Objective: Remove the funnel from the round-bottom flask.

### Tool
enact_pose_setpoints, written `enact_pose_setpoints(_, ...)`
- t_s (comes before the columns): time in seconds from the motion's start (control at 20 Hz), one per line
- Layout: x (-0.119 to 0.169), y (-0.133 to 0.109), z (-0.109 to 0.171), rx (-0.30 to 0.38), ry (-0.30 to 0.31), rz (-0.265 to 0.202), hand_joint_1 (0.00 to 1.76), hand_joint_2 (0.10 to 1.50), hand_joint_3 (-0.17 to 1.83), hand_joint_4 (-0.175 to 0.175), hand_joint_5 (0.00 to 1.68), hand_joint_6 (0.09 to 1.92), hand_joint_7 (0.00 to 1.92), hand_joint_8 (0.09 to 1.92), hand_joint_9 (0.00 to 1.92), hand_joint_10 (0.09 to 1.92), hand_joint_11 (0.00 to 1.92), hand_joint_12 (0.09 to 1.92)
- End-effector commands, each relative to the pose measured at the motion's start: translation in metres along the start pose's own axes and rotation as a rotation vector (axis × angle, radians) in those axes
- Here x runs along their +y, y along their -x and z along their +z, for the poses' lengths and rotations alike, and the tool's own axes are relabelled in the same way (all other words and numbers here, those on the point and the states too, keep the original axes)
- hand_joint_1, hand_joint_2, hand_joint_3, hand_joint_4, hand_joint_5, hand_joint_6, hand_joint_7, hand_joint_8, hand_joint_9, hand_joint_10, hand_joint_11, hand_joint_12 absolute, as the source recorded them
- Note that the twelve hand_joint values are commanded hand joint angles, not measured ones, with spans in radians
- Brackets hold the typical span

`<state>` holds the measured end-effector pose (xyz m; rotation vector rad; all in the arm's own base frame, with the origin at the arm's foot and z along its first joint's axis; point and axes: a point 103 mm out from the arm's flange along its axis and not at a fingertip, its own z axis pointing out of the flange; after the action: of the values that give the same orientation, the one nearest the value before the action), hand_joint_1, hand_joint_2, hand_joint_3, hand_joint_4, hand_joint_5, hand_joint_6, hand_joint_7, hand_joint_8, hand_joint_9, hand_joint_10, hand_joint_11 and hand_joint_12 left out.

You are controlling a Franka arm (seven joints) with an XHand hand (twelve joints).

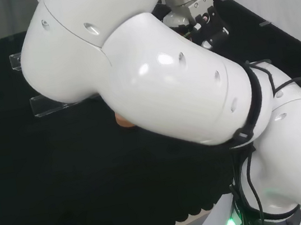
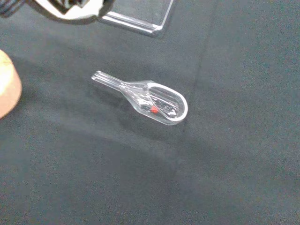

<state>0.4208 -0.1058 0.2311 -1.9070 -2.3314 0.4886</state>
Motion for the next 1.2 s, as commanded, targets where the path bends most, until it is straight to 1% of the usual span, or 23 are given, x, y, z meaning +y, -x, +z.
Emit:
enact_pose_setpoints(0.05,-0.027,-0.016,-0.014,0.015,0.013,-0.008,0.76,0.69,0.56,-0.018,0.45,0.33,0.52,0.69,0.71,0.53,0.46,1.29)
enact_pose_setpoints(0.2,-0.031,-0.024,-0.023,0.024,0.016,-0.023,0.76,0.69,0.55,-0.019,0.45,0.32,0.52,0.69,0.73,0.54,0.46,1.29)
enact_pose_setpoints(0.35,-0.034,-0.035,-0.034,0.031,0.005,-0.058,0.75,0.69,0.55,-0.023,0.41,0.30,0.50,0.68,0.74,0.54,0.46,1.29)
enact_pose_setpoints(0.4,-0.034,-0.040,-0.036,0.031,0.010,-0.067,0.74,0.69,0.55,-0.024,0.40,0.29,0.48,0.67,0.73,0.53,0.46,1.29)
enact_pose_setpoints(0.55,-0.033,-0.055,-0.040,0.045,0.000,-0.096,0.71,0.68,0.54,-0.026,0.37,0.22,0.42,0.69,0.71,0.54,0.47,1.30)
enact_pose_setpoints(0.75,-0.030,-0.081,-0.045,0.027,-0.031,-0.151,0.68,0.66,0.50,-0.030,0.33,0.10,0.33,0.72,0.61,0.58,0.49,1.32)
enact_pose_setpoints(0.85,-0.028,-0.094,-0.047,0.019,-0.048,-0.171,0.66,0.65,0.48,-0.031,0.31,0.09,0.28,0.72,0.56,0.61,0.49,1.32)
enact_pose_setpoints(1.0,-0.026,-0.112,-0.048,0.003,-0.075,-0.195,0.64,0.65,0.46,-0.035,0.27,0.09,0.22,0.72,0.50,0.63,0.49,1.33)
enact_pose_setpoints(1.2,-0.023,-0.127,-0.043,-0.020,-0.089,-0.213,0.61,0.65,0.40,-0.043,0.19,0.09,0.07,0.73,0.38,0.72,0.47,1.35)
